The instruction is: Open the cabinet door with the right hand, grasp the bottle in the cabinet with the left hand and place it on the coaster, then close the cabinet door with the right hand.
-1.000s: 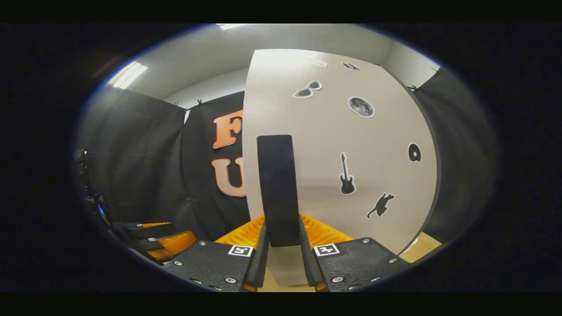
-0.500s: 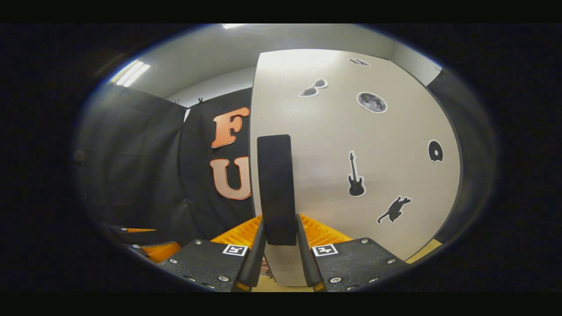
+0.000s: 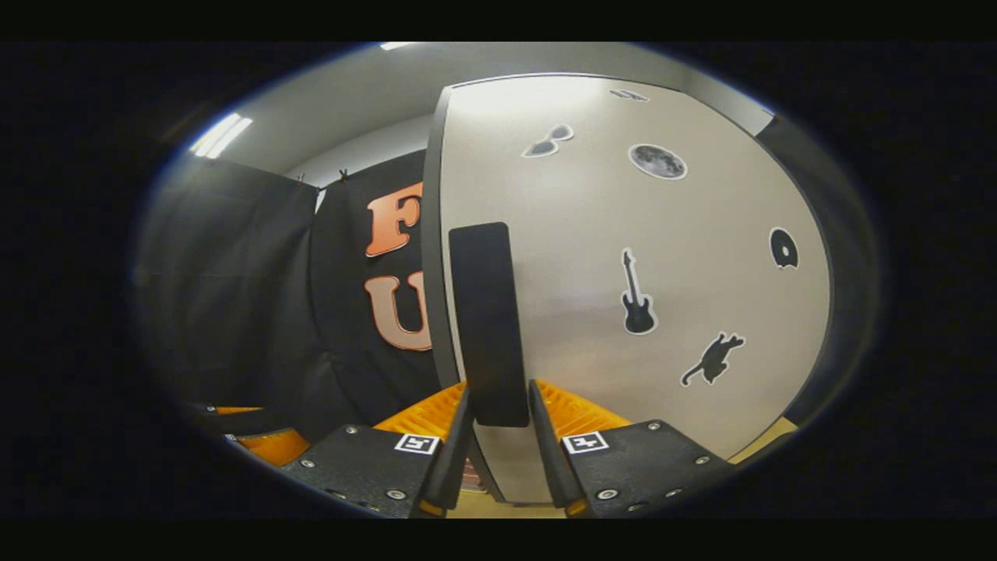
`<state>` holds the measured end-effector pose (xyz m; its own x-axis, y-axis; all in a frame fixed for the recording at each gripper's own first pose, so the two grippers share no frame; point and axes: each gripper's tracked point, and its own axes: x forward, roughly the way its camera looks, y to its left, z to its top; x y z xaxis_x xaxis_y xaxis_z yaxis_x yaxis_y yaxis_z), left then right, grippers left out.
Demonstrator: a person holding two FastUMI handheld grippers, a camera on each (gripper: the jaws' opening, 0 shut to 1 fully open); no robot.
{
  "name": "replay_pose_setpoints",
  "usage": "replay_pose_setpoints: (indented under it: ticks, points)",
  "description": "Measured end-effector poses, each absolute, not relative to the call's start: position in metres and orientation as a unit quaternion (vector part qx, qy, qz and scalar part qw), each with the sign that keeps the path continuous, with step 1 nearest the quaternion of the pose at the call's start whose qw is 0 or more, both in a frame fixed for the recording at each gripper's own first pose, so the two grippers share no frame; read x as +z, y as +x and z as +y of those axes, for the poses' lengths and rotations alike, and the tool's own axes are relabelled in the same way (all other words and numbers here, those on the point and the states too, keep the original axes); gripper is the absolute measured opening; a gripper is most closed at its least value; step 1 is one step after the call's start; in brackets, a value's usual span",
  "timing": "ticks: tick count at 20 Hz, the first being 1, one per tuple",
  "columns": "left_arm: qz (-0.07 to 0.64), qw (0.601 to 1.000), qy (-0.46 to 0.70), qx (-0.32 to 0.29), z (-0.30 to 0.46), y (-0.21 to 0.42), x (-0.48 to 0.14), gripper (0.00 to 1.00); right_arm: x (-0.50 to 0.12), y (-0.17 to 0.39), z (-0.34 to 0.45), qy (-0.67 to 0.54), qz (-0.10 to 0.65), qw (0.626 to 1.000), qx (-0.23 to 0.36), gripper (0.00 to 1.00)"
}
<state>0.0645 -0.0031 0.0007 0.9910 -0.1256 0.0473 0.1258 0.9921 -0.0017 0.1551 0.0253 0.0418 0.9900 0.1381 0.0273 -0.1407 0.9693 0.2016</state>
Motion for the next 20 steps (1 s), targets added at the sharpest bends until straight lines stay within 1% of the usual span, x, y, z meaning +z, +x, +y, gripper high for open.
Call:
replay_pose_setpoints:
  ticks: [1, 2, 5, 6, 7, 13, 15, 20]
  points:
    - [-0.022, 0.998, -0.002, -0.065, -0.003, 0.065, 0.0, 0.95, 0.042, 0.156, 0.025, 0.098, -0.007, 0.993, 0.068, 0.48]
    - [-0.021, 0.998, -0.003, -0.066, -0.003, 0.065, -0.003, 0.95, 0.041, 0.156, 0.026, 0.095, -0.008, 0.993, 0.069, 0.49]
    - [-0.017, 0.997, -0.002, -0.076, -0.001, 0.068, -0.007, 0.95, 0.044, 0.155, 0.016, 0.069, -0.015, 0.996, 0.049, 0.63]
    - [-0.015, 0.997, -0.001, -0.081, -0.001, 0.069, -0.008, 0.95, 0.045, 0.152, 0.013, 0.065, -0.019, 0.997, 0.046, 0.71]
    - [-0.014, 0.996, 0.002, -0.085, 0.0, 0.07, -0.01, 0.95, 0.046, 0.15, 0.013, 0.064, -0.021, 0.997, 0.043, 0.76]
    - [-0.022, 0.997, 0.022, -0.075, -0.006, 0.053, -0.009, 0.96, 0.048, 0.123, -0.006, 0.066, -0.026, 0.997, 0.016, 0.92]
    - [-0.027, 0.997, 0.018, -0.071, -0.016, 0.042, -0.006, 0.94, 0.048, 0.114, -0.012, 0.068, -0.028, 0.997, 0.01, 0.93]
    - [-0.031, 0.998, 0.016, -0.043, -0.036, 0.005, 0.003, 0.96, 0.05, 0.087, -0.04, 0.046, -0.037, 0.998, -0.009, 0.93]
